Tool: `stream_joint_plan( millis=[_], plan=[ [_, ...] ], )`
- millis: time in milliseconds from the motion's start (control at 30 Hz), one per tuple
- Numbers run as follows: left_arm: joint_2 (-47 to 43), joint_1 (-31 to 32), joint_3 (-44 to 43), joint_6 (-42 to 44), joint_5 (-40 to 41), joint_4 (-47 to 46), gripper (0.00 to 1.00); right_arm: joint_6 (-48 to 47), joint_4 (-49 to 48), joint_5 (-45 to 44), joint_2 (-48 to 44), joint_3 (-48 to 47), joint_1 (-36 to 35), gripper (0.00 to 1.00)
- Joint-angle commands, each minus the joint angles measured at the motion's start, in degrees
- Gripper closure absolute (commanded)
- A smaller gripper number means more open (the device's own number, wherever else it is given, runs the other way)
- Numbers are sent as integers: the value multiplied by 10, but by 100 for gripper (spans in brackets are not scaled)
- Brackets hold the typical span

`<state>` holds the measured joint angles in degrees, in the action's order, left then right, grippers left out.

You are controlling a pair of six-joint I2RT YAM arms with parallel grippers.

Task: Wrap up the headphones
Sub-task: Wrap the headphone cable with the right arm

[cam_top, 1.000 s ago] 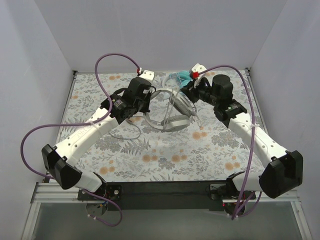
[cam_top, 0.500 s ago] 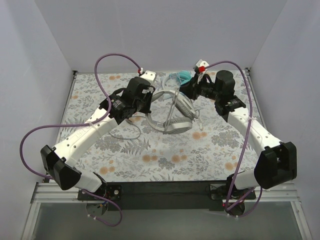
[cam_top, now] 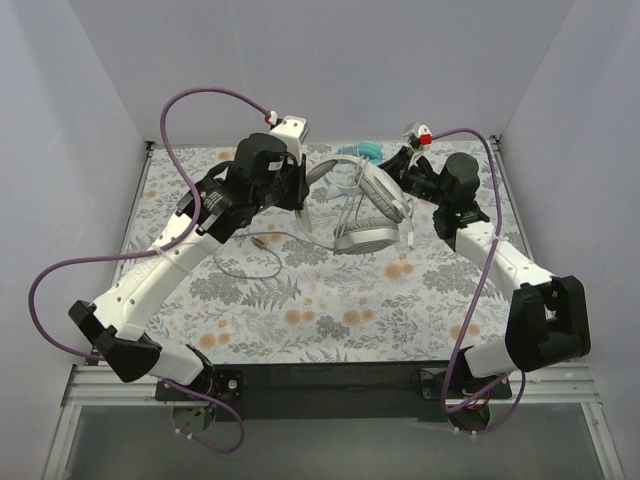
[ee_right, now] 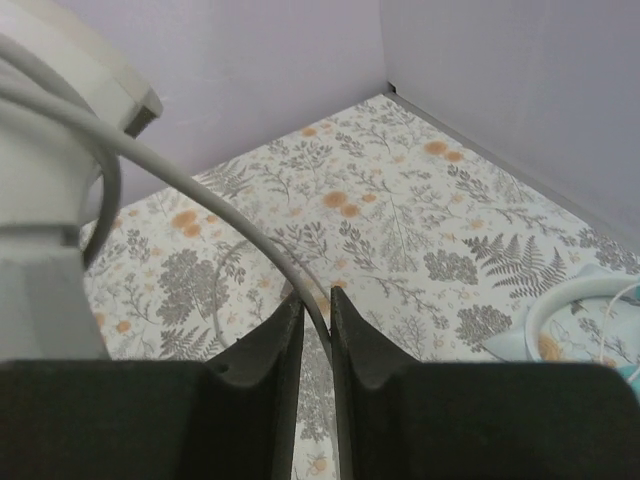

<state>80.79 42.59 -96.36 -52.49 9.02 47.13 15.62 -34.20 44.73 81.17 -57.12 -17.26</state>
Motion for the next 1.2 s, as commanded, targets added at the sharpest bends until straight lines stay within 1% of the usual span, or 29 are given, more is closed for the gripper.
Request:
stream_joint_plan(
  millis=[0,133,167,233,267,300,367,767,1167],
  plan=[
    [-35,3,-52,-28,-34,-26,100,80,-130,29,18,24,2,79],
    [-27,3,-82,-35,-32,-24,100,166,-256,34,41,56,3,80],
    [-24,3,-87,-37,-32,-23,100,199,-302,34,47,60,3,80],
    [-16,3,-106,-40,-33,-18,100,227,-343,33,65,69,2,80],
    [-13,3,-110,-41,-34,-17,100,244,-387,32,71,73,3,80],
    [-12,3,-119,-42,-32,-15,100,269,-407,29,77,76,2,80],
    [-7,3,-126,-44,-30,-13,100,283,-437,21,91,80,-1,80],
    [-2,3,-162,-59,-19,-20,100,321,-516,-26,149,88,-41,79],
    [13,3,-208,-62,-7,-14,100,336,-569,-69,224,66,-84,80]
  ],
)
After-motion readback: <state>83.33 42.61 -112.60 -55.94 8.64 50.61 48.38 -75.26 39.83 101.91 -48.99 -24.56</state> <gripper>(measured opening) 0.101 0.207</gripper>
